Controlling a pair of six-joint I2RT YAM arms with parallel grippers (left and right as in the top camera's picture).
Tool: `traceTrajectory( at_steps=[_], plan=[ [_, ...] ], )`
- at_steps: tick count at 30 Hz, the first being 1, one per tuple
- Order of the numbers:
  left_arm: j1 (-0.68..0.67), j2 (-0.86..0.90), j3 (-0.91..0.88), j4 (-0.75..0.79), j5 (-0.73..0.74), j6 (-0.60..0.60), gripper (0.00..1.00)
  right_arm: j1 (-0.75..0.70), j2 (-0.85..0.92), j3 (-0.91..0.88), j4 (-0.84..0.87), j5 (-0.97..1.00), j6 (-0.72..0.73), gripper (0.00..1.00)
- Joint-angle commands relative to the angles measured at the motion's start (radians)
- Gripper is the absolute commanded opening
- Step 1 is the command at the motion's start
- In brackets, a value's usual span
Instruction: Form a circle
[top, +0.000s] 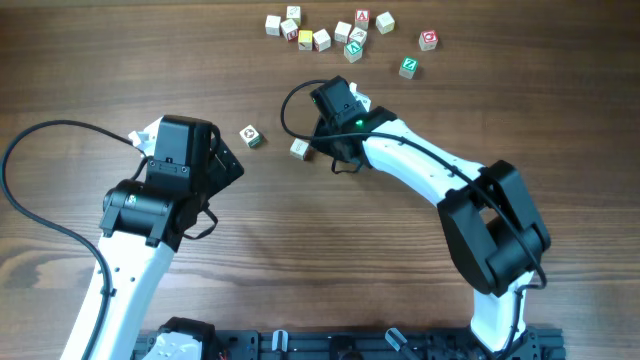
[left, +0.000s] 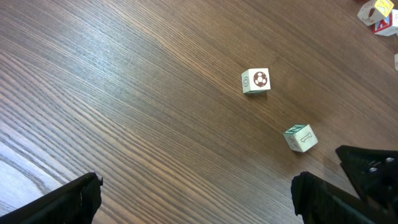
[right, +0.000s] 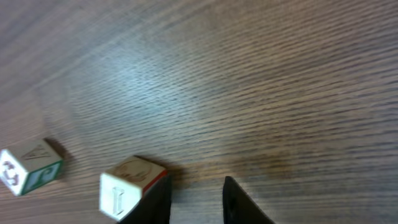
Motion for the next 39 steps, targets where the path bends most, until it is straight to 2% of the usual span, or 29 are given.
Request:
traceTrajectory(
  at_steps=[1, 6, 11, 15, 17, 33, 39],
  plan=[
    [0.003, 0.006, 0.0, 0.0, -0.02, 0.016, 1.0, -0.003, 0.029, -0.007, 0.003, -0.024, 0.011, 0.21],
    [0.003, 0.006, 0.0, 0.0, -0.02, 0.016, 1.0, 0.006, 0.047, -0.01, 0.016, -0.024, 0.011, 0.12],
    [0.003, 0.006, 0.0, 0.0, -0.02, 0.016, 1.0, 0.016, 0.113, -0.01, 0.086, -0.093, 0.008, 0.12],
    [0.003, 0.006, 0.0, 0.0, -0.02, 0.016, 1.0, 0.019, 0.118, -0.01, 0.095, -0.109, 0.001, 0.07],
    [0.003, 0.006, 0.0, 0.0, -0.02, 0.016, 1.0, 0.024, 0.121, -0.01, 0.132, -0.164, -0.082, 0.05],
    [0.003, 0.006, 0.0, 0.0, -0.02, 0.016, 1.0, 0.039, 0.127, -0.01, 0.243, -0.201, -0.219, 0.07],
    [0.003, 0.006, 0.0, 0.0, -0.02, 0.016, 1.0, 0.039, 0.127, -0.01, 0.257, -0.161, -0.225, 0.06]
  ],
)
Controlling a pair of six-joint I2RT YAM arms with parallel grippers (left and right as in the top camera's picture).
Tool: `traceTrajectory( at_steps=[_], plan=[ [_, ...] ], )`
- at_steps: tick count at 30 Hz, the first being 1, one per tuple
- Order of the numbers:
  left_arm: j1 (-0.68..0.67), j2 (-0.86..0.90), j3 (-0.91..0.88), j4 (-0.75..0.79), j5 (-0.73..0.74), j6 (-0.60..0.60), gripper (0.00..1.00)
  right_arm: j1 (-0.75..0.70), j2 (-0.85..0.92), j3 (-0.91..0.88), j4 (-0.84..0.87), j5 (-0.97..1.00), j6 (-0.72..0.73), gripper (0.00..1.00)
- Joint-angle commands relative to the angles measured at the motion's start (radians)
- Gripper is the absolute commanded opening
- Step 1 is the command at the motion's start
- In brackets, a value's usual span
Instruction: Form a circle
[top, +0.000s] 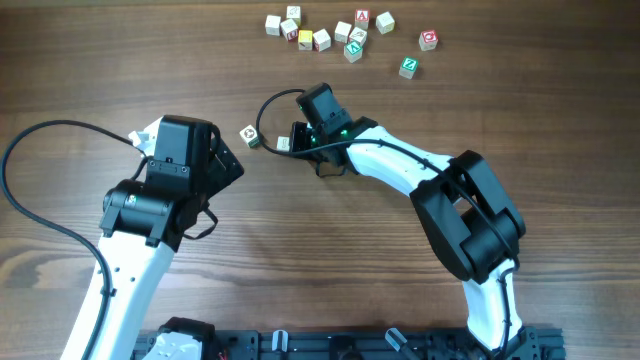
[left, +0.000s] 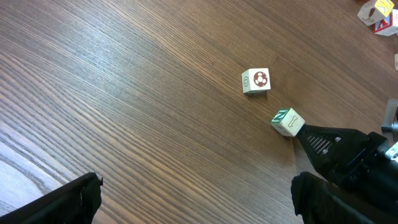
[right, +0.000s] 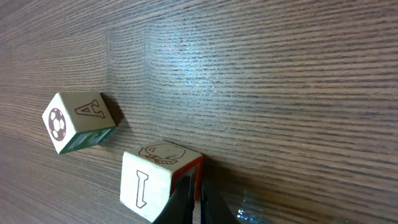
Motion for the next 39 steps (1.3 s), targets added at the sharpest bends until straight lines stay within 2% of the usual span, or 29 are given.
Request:
traceTrajectory(
  at_steps=[1, 7, 10, 15, 22, 31, 35, 39],
  plan=[
    [0.003, 0.006, 0.0, 0.0, -0.02, 0.016, 1.0, 0.002, 0.026, -0.009, 0.022, 0.028, -0.027, 0.05],
    [0.003, 0.006, 0.0, 0.0, -0.02, 0.016, 1.0, 0.002, 0.028, -0.009, 0.042, 0.024, -0.112, 0.05],
    [0.003, 0.006, 0.0, 0.0, -0.02, 0.016, 1.0, 0.002, 0.039, -0.009, 0.065, -0.043, -0.154, 0.05],
    [0.003, 0.006, 0.0, 0.0, -0.02, 0.016, 1.0, 0.002, 0.064, -0.009, 0.1, -0.126, -0.14, 0.04],
    [0.003, 0.006, 0.0, 0.0, -0.02, 0.016, 1.0, -0.002, 0.064, -0.009, 0.102, -0.107, -0.13, 0.05],
    [0.003, 0.006, 0.0, 0.0, -0.02, 0.016, 1.0, -0.003, 0.064, -0.009, 0.154, -0.18, -0.213, 0.05],
    [0.003, 0.006, 0.0, 0.0, -0.02, 0.016, 1.0, -0.003, 0.064, -0.009, 0.161, -0.169, -0.216, 0.05],
    [0.003, 0.006, 0.0, 0.0, -0.02, 0.016, 1.0, -0.005, 0.063, -0.008, 0.122, -0.028, -0.133, 0.05]
  ],
)
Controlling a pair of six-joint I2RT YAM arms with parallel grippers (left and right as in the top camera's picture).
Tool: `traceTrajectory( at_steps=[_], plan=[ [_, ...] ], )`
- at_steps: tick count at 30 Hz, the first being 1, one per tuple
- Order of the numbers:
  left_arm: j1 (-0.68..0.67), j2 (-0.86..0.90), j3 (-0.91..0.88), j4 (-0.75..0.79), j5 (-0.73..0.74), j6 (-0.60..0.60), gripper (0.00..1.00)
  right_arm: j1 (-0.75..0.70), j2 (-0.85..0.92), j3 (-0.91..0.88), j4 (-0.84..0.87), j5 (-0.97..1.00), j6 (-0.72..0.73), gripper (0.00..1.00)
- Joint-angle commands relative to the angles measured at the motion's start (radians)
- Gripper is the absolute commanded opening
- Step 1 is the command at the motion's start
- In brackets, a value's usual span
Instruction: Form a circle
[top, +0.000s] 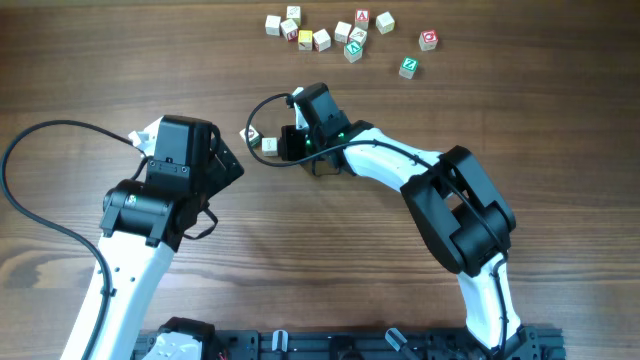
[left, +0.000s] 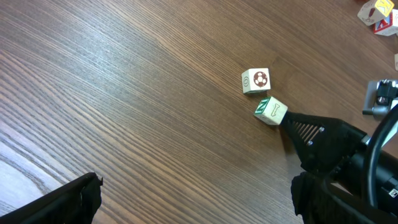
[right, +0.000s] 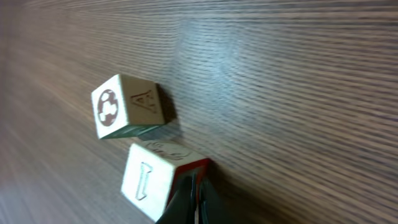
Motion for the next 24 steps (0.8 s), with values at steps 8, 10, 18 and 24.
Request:
traceTrajectory(
  at_steps=[8, 10, 18, 24],
  plan=[
    [0.003, 0.006, 0.0, 0.0, -0.02, 0.016, 1.0, -0.023, -0.075, -0.005, -0.166, -0.142, 0.112, 0.05],
    [0.003, 0.006, 0.0, 0.0, -0.02, 0.016, 1.0, -0.023, -0.089, -0.005, -0.178, -0.173, 0.15, 0.05],
    [0.003, 0.006, 0.0, 0.0, -0.02, 0.016, 1.0, -0.024, -0.094, -0.005, -0.206, -0.13, 0.243, 0.81],
    [0.003, 0.006, 0.0, 0.0, -0.02, 0.016, 1.0, -0.024, -0.094, -0.005, -0.202, -0.115, 0.215, 0.95]
  ],
)
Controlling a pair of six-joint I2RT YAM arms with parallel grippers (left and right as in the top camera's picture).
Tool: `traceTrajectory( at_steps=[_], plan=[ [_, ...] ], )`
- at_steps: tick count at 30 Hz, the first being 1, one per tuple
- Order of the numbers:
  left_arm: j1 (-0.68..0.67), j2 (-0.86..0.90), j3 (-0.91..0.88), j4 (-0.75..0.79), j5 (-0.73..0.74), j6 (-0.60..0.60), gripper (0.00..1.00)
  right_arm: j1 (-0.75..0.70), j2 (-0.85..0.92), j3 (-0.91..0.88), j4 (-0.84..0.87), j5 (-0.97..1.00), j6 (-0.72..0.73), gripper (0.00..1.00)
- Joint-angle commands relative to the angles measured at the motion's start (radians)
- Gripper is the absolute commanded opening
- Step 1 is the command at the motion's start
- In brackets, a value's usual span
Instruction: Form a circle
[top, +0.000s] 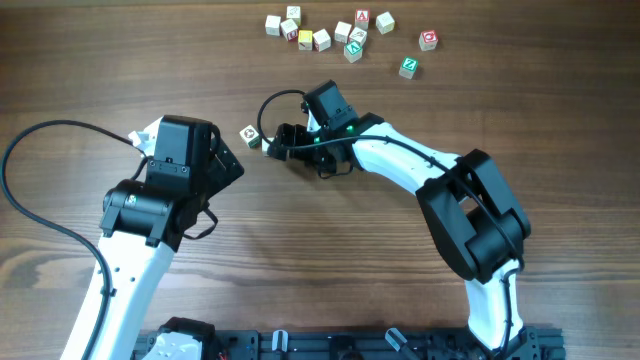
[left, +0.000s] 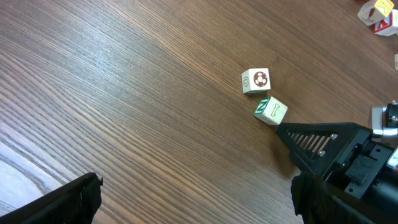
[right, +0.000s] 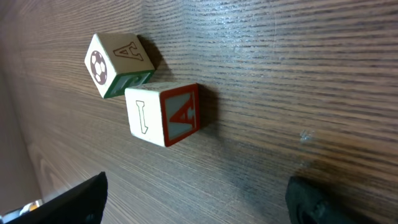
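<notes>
Two wooden letter blocks lie side by side left of centre: a soccer-ball block (top: 250, 135) (left: 255, 81) (right: 118, 65) and, touching or nearly touching it, a red-edged block marked I and A (top: 268, 148) (left: 270, 110) (right: 165, 114). My right gripper (top: 284, 141) (right: 196, 202) stands open just right of that pair, nothing between its fingers (right: 81, 199). Several more letter blocks (top: 340, 35) lie scattered at the far edge. My left gripper (top: 232, 165) (left: 196, 199) is open and empty, a little left of the pair.
Two outlying blocks, a red one (top: 428, 40) and a green one (top: 408, 67), lie right of the far cluster. My right arm (top: 430, 170) stretches across the table's middle. A black cable (top: 40, 140) loops at the left.
My right gripper was shut with its tip against the I block; now it is open wide and drawn slightly back. The I block still lies beside the soccer-ball block. The left arm is unchanged.
First the I block lay well to the right of the soccer-ball block, my right gripper nearly shut beside it. Then the gripper was shut against it and the block was nearer. Later the block stood next to the soccer-ball block, where it remains with the gripper open.
</notes>
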Motion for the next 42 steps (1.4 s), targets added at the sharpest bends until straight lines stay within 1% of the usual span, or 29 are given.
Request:
traceTrajectory(
  at_steps=[1, 2, 3, 6, 7, 8, 9, 10, 12, 14, 17, 20, 22, 24, 25, 26, 29, 30, 31, 34, 35, 37, 39, 42],
  plan=[
    [0.003, 0.006, 0.0, 0.025, -0.02, 0.009, 1.0, 0.0, -0.028, -0.006, -0.001, 0.04, -0.034, 0.99],
    [0.003, 0.006, 0.0, 0.084, -0.014, 0.008, 1.0, 0.0, -0.028, -0.006, -0.001, 0.055, -0.047, 1.0],
    [0.003, 0.006, 0.0, 0.11, 0.017, 0.008, 1.0, 0.0, -0.028, -0.006, 0.002, 0.057, -0.058, 1.0],
    [0.003, 0.006, 0.0, 0.113, 0.037, 0.008, 1.0, 0.0, -0.028, -0.006, 0.017, 0.056, -0.063, 1.0],
    [0.003, 0.005, 0.0, 0.13, 0.018, 0.026, 1.0, 0.0, -0.028, -0.006, 0.027, 0.056, -0.068, 0.99],
    [0.011, 0.003, 0.0, 0.122, -0.048, 0.026, 1.0, 0.0, -0.028, -0.006, 0.043, 0.056, -0.084, 1.0],
    [0.029, 0.001, 0.0, 0.098, -0.087, -0.009, 1.0, 0.0, -0.028, -0.006, 0.051, 0.056, -0.091, 1.0],
    [0.06, -0.002, 0.0, 0.057, -0.125, -0.072, 1.0, 0.0, -0.028, -0.006, 0.059, 0.056, -0.106, 0.99],
    [0.206, -0.008, 0.0, -0.048, -0.166, -0.213, 1.0, 0.006, -0.028, -0.006, 0.061, 0.098, -0.145, 0.99],
    [0.364, -0.008, 0.0, -0.095, -0.123, -0.274, 1.0, 0.02, -0.028, -0.006, 0.063, 0.186, -0.188, 0.99],
    [0.555, -0.003, 0.0, -0.1, -0.015, -0.27, 1.0, 0.05, -0.027, -0.006, 0.079, 0.248, -0.192, 0.99],
    [0.664, 0.008, -0.001, -0.109, 0.026, -0.269, 1.0, 0.085, -0.027, -0.006, 0.105, 0.293, -0.232, 0.98],
    [0.697, 0.016, -0.001, -0.12, 0.03, -0.269, 1.0, 0.109, -0.027, -0.006, 0.108, 0.348, -0.239, 0.91],
    [0.702, 0.027, -0.001, -0.126, 0.03, -0.269, 1.0, 0.117, -0.027, -0.006, 0.108, 0.383, -0.232, 0.7],
    [0.702, 0.032, -0.001, -0.13, 0.03, -0.269, 1.0, 0.117, -0.027, -0.006, 0.108, 0.383, -0.219, 0.67],
    [0.702, 0.036, -0.001, -0.133, 0.03, -0.269, 1.0, 0.116, -0.027, -0.006, 0.108, 0.386, -0.195, 0.67],
    [0.702, 0.041, -0.001, -0.134, 0.03, -0.269, 1.0, 0.113, -0.027, -0.006, 0.108, 0.389, -0.183, 0.66],
    [0.702, 0.041, -0.001, -0.134, 0.029, -0.269, 1.0, 0.11, -0.028, -0.006, 0.108, 0.389, -0.182, 0.62],
    [0.702, 0.041, -0.001, -0.134, 0.03, -0.269, 1.0, 0.105, -0.028, -0.003, 0.107, 0.389, -0.182, 0.52],
    [0.702, 0.041, -0.001, -0.134, 0.029, -0.269, 1.0, 0.085, -0.03, 0.012, 0.103, 0.385, -0.152, 0.26],
    [0.702, 0.041, -0.001, -0.134, 0.029, -0.269, 1.0, 0.076, -0.034, 0.013, 0.104, 0.385, -0.129, 0.19],
    [0.702, 0.041, -0.001, -0.134, 0.029, -0.269, 1.0, 0.06, -0.034, 0.013, 0.104, 0.382, -0.102, 0.09],
    [0.702, 0.041, -0.001, -0.134, 0.029, -0.269, 1.0, 0.048, -0.034, 0.012, 0.102, 0.369, -0.105, 0.04],
    [0.702, 0.041, -0.001, -0.134, 0.029, -0.269, 1.0, 0.047, -0.033, 0.011, 0.104, 0.37, -0.108, 0.05]
  ],
)
